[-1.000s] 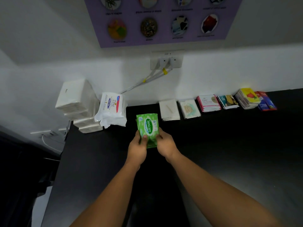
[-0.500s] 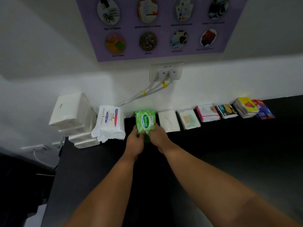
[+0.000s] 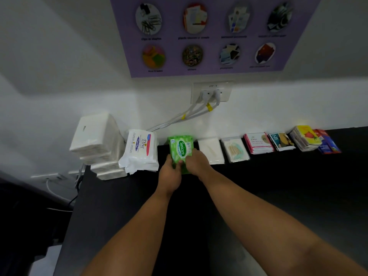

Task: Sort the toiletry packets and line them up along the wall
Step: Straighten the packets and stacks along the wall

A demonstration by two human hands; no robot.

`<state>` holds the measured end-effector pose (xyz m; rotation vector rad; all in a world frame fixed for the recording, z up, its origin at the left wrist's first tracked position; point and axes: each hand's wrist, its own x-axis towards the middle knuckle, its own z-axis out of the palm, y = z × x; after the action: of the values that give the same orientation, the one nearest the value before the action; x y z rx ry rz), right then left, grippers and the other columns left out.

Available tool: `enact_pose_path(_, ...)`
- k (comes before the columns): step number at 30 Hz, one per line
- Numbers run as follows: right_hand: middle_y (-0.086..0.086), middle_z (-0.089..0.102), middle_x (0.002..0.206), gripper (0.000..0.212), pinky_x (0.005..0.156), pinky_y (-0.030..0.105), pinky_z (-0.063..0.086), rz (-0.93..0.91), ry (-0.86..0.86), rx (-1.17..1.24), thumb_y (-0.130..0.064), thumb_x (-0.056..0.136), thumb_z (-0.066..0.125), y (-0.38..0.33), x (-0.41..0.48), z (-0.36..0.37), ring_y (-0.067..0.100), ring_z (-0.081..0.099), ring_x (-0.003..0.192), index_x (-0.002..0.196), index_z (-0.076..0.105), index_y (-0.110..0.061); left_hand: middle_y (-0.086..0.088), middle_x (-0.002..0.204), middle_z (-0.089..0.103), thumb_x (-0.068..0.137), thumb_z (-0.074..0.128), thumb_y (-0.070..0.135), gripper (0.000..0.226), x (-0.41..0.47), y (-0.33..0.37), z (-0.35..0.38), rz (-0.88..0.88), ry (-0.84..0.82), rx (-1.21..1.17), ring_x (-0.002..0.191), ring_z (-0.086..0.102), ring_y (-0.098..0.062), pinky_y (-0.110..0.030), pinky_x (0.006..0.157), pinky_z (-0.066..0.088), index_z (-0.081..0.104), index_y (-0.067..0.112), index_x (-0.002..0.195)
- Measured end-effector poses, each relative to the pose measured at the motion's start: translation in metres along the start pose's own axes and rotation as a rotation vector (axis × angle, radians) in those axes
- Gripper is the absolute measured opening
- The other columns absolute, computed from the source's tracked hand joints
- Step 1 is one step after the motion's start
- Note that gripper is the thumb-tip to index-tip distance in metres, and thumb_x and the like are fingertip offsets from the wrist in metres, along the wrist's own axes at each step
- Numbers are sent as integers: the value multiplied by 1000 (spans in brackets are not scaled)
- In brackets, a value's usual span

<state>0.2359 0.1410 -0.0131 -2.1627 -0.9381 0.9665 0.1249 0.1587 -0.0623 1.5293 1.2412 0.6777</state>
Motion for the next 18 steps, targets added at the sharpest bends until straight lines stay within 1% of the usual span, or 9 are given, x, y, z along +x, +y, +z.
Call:
enact_pose_path(2, 16, 64, 120, 34, 79, 27, 41, -19, 31, -47, -9, 87, 50, -1, -2, -4, 34, 60, 110, 120, 58, -2, -3, 118, 67, 102, 52, 24, 34, -8, 0, -2, -9, 9, 49, 109, 64, -19, -22, 84, 45, 53, 10, 132)
enact_pose_path(5, 16, 63, 118, 28, 75, 25, 35, -74, 88, -68, -9, 91, 47, -5, -15, -10, 34, 59, 111, 117, 56, -3, -6, 135, 59, 102, 51, 29, 49, -24, -6, -10, -47, 18, 137, 130, 52, -26, -25, 100, 38, 45, 5, 144)
enact_pose_path(8, 17, 61, 127, 34, 90, 32, 41, -188, 155, -4, -15, 97, 47, -7, -32, -7, 35, 54, 121, 127, 56, -3, 4, 115, 69, 99, 55, 19, 29, -49, -12, -28, -24, 130, 162, 111, 64, -15, -20, 90, 42, 65, 9, 125)
enact_pose_path(10, 14, 58, 136, 42, 104, 29, 37, -245, 168, 94, -25, 98, 50, -7, -41, 3, 28, 52, 128, 135, 55, -6, 8, 98, 75, 94, 55, 10, 23, -67, -18, -44, -43, 338, 54, 93, 70, -8, -26, 89, 53, 73, 18, 105)
enact_pose_path(12, 7, 66, 125, 52, 99, 25, 39, -244, 133, 207, -46, 92, 49, -8, -46, 20, 19, 59, 118, 126, 63, -9, 7, 86, 74, 91, 53, 11, 21, -75, -25, -62, -107, 537, -95, 85, 70, -12, -34, 86, 56, 70, 24, 93)
enact_pose_path(13, 3, 69, 108, 57, 93, 27, 42, -248, 108, 244, -55, 87, 46, -9, -46, 29, 16, 62, 103, 112, 67, -8, 7, 86, 73, 92, 52, 15, 19, -77, -27, -71, -137, 607, -163, 87, 70, -16, -35, 85, 54, 67, 26, 92)
enact_pose_path(15, 1, 59, 77, 56, 77, 34, 42, -228, 50, 306, -55, 88, 45, -17, -48, 47, 14, 54, 74, 83, 59, -2, 8, 88, 70, 97, 52, 24, 13, -77, -19, -87, -171, 680, -242, 92, 68, -18, -28, 79, 48, 65, 25, 96)
enact_pose_path(16, 6, 60, 74, 58, 75, 37, 44, -209, 15, 351, -56, 88, 47, -22, -48, 55, 19, 54, 70, 79, 55, 1, 10, 89, 68, 99, 52, 29, 14, -77, -13, -94, -160, 691, -246, 91, 66, -13, -24, 77, 45, 65, 24, 99)
enact_pose_path(18, 9, 70, 86, 65, 83, 41, 51, -145, -63, 430, -64, 80, 49, -31, -44, 68, 24, 66, 82, 86, 64, -2, 12, 94, 68, 101, 52, 34, 17, -77, 2, -103, -62, 686, -207, 89, 63, 2, -14, 76, 43, 65, 24, 105)
